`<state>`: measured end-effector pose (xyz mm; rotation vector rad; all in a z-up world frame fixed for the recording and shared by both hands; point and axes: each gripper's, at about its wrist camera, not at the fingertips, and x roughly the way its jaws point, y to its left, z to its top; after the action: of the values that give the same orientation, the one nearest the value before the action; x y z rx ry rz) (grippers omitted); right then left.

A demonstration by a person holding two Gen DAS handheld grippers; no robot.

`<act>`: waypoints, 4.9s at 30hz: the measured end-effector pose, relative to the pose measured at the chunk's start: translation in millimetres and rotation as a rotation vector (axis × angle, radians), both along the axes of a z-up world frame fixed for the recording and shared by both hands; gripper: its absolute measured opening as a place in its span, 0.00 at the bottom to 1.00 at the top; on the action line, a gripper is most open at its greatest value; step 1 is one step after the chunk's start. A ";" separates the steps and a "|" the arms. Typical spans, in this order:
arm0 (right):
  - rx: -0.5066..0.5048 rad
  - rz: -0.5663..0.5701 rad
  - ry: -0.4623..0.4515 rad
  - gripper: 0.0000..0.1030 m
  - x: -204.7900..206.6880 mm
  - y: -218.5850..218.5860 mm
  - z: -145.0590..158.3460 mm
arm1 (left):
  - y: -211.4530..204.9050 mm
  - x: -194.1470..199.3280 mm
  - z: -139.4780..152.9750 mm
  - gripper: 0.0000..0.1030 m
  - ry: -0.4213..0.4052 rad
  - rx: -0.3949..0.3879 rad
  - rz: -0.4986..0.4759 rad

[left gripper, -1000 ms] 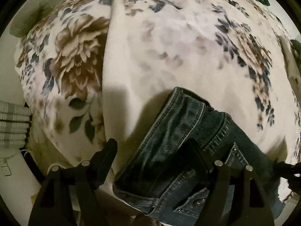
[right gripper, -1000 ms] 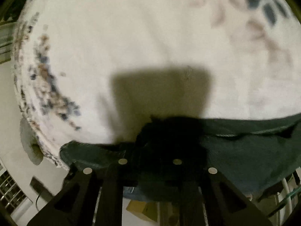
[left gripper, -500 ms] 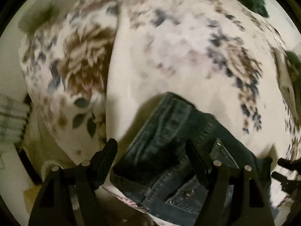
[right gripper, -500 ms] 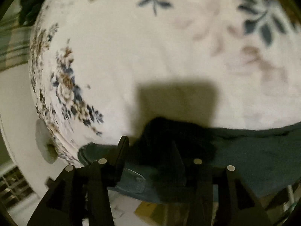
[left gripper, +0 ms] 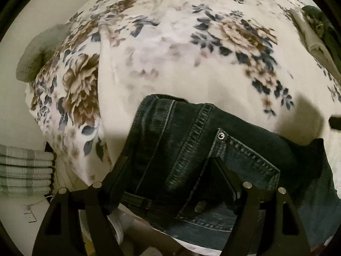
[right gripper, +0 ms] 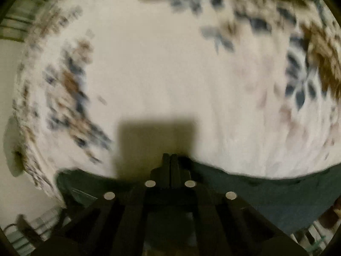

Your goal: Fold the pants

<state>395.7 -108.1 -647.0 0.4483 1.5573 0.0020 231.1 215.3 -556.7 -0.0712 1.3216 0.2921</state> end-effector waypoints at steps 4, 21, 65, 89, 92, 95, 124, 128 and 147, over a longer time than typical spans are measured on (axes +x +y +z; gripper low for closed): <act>0.065 0.056 0.134 0.02 12.4 0.1 -24.6 | -5.6 3.1 2.9 0.72 0.000 -0.015 0.008; 0.221 -0.132 0.122 0.38 -29.0 -57.9 -49.5 | -9.1 0.9 3.3 0.72 0.006 -0.070 0.015; 0.119 -0.732 -0.044 0.79 -299.6 -257.8 -3.2 | -229.9 -50.9 56.9 0.88 0.037 -0.178 -0.394; -0.130 -0.733 -0.025 0.18 -357.1 -614.5 -48.5 | -589.0 -69.6 -10.0 0.88 0.183 -0.064 -0.708; -0.205 -0.698 -0.050 0.14 -355.9 -605.8 -36.8 | -596.8 -74.2 -9.7 0.88 0.181 -0.057 -0.721; -0.194 -0.760 -0.073 0.14 -369.2 -606.5 -22.3 | -602.4 -79.9 -3.1 0.88 0.171 -0.062 -0.726; 0.367 -0.977 -0.340 0.39 -410.0 -615.1 -99.2 | -593.6 -100.4 -52.3 1.00 0.170 -0.108 -0.690; 0.264 -0.919 -0.454 0.19 -407.3 -605.5 -65.2 | -596.2 -87.8 -52.5 1.00 0.173 -0.109 -0.690; 0.088 -0.708 -0.357 0.27 -358.6 -569.1 -65.6 | -587.8 -72.8 -47.7 1.00 0.191 -0.110 -0.685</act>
<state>37.1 -677.2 -712.6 0.9930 0.9895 -0.3761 158.2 -372.5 -604.4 0.3201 1.4688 -0.3643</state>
